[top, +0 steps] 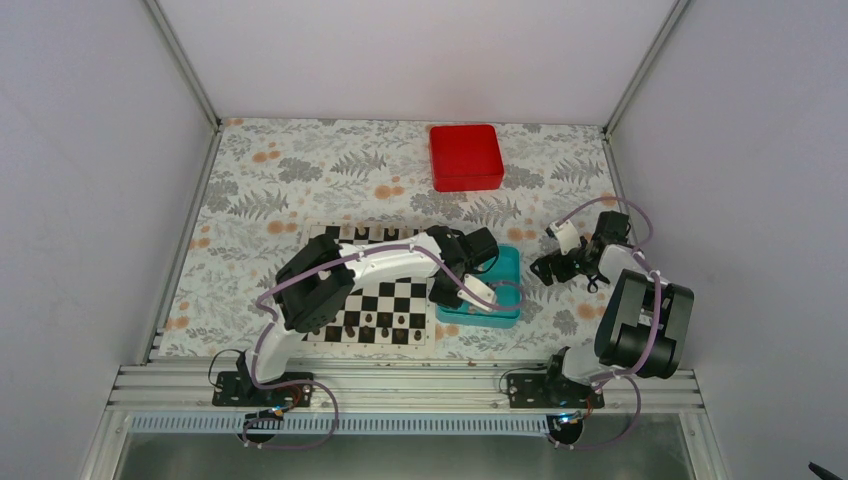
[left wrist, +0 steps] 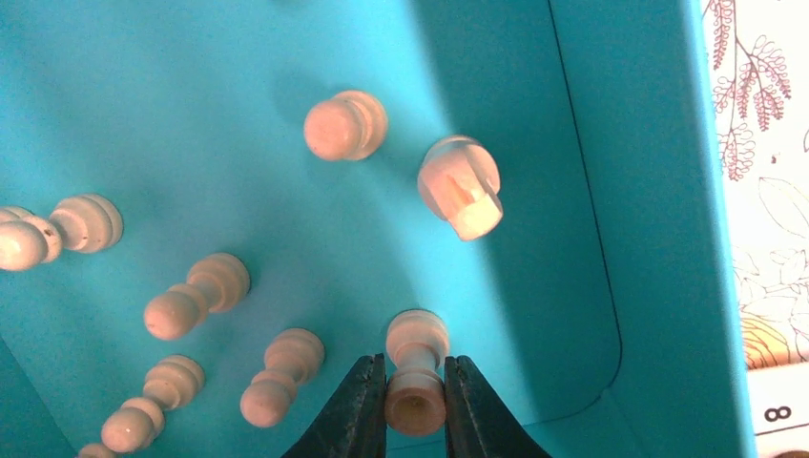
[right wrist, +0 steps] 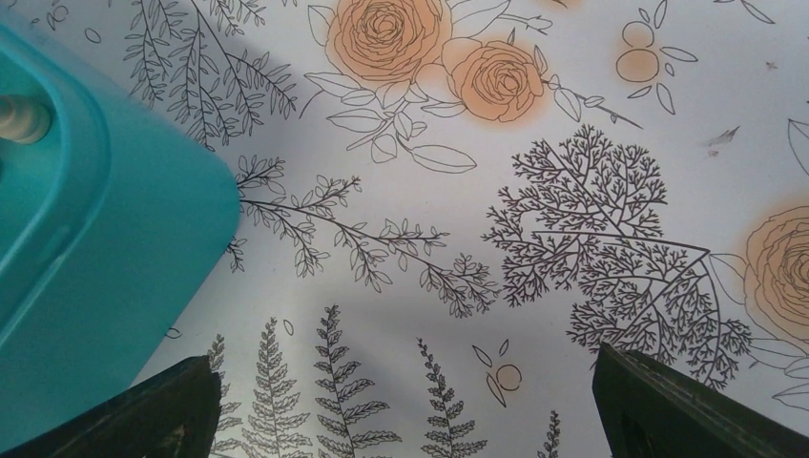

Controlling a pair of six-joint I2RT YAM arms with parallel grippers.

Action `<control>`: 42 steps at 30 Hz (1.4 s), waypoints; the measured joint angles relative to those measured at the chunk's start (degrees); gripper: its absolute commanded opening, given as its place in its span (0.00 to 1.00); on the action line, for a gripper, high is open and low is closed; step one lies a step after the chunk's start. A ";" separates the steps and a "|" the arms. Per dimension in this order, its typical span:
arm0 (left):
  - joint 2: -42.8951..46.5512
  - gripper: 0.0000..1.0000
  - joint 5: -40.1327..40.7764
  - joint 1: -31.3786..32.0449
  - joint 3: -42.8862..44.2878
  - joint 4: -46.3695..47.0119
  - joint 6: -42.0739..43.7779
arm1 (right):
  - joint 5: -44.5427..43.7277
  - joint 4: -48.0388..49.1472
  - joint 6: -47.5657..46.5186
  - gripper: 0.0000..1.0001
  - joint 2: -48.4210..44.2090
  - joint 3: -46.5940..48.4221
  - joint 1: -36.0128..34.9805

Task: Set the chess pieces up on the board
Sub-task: Pick up the chess piece from the storage box, then place the chess piece on the chessboard.

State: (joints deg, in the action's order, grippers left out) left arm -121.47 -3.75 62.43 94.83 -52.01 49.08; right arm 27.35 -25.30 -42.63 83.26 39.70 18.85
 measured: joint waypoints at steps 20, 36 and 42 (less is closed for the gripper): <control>20.22 0.15 5.60 -3.41 5.66 -6.36 -0.13 | 0.66 -0.13 -0.63 1.00 1.55 0.02 0.00; 31.23 0.15 -1.33 -49.48 -12.24 2.32 4.55 | 0.55 -1.18 -0.85 1.00 3.26 0.44 0.83; 26.82 0.15 -4.98 -54.31 -14.58 5.14 6.19 | 0.52 -1.60 -0.85 1.00 3.26 0.44 0.85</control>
State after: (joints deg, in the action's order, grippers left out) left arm -94.65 -8.73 8.12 80.25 -46.87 55.27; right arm 27.88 -26.89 -43.48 86.52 40.14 19.70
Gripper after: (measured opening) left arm 0.156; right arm 0.997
